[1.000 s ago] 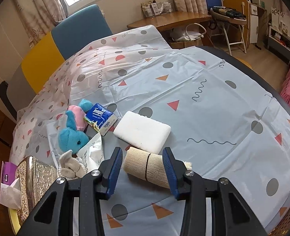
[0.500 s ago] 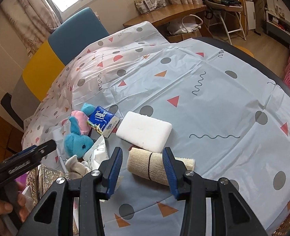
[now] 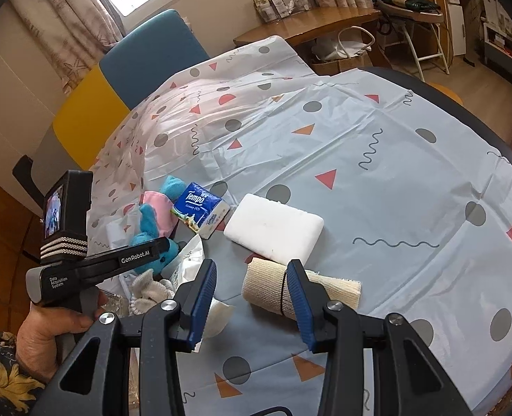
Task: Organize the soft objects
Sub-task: 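Grasp the blue-pink plush bunny with the left gripper and lift it, then reach the right gripper to the white knit glove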
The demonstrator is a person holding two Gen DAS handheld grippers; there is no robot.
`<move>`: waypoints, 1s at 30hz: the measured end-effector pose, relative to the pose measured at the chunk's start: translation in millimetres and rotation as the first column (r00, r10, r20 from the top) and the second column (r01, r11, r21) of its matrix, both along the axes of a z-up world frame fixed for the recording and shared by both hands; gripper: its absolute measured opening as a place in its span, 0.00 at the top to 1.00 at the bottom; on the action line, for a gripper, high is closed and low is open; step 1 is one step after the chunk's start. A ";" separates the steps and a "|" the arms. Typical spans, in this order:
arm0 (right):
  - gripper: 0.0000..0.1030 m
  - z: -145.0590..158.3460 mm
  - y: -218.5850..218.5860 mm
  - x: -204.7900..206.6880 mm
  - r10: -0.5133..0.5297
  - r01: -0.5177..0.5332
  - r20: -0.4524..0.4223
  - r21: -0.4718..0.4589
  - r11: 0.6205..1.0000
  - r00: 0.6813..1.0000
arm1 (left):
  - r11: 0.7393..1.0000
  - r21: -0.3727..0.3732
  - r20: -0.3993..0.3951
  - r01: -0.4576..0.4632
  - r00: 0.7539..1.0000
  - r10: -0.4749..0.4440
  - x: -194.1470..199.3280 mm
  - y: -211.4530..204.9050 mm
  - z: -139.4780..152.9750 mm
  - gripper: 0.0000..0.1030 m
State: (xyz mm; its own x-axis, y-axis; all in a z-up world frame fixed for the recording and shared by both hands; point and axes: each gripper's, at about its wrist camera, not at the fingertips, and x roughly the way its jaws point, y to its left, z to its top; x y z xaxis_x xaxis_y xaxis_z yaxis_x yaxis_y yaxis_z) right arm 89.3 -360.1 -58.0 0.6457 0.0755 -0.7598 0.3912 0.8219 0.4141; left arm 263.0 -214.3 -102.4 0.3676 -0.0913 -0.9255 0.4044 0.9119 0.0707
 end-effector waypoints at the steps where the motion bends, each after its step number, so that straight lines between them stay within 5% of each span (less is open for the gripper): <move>1: 0.59 0.0 0.7 0.2 0.003 -0.003 0.000 -0.004 1.000 1.000 | 1.000 -0.006 0.005 0.003 1.000 -0.003 -0.7 0.3 1.9 0.55; 15: 0.59 -5.1 10.8 5.3 0.046 -0.047 -0.023 -0.045 0.998 0.999 | 0.992 -0.122 0.125 0.016 0.992 -0.001 -23.4 26.7 69.3 0.55; 22: 0.59 4.6 34.0 7.4 0.168 -0.165 0.050 -0.064 0.984 0.984 | 0.985 -0.172 0.143 0.020 0.990 0.005 -37.7 47.6 90.1 0.55; 26: 0.59 16.1 66.4 10.5 0.327 -0.312 0.085 -0.154 0.938 0.941 | 0.980 -0.198 0.155 0.025 0.988 0.006 -47.6 63.3 103.5 0.55; 30: 0.59 20.6 101.4 16.8 0.496 -0.466 0.044 -0.280 0.839 0.867 | 0.976 -0.216 0.173 0.036 0.985 0.002 -57.3 79.4 120.7 0.54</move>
State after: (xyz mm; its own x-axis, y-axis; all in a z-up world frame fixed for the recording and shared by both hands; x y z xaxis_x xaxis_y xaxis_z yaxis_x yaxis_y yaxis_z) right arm 106.1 -258.7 -37.4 0.6583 0.2145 -0.7215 -0.1162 0.9760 0.1841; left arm 205.7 -135.0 18.3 0.5156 -0.2908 -0.8060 0.4192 0.9060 -0.0587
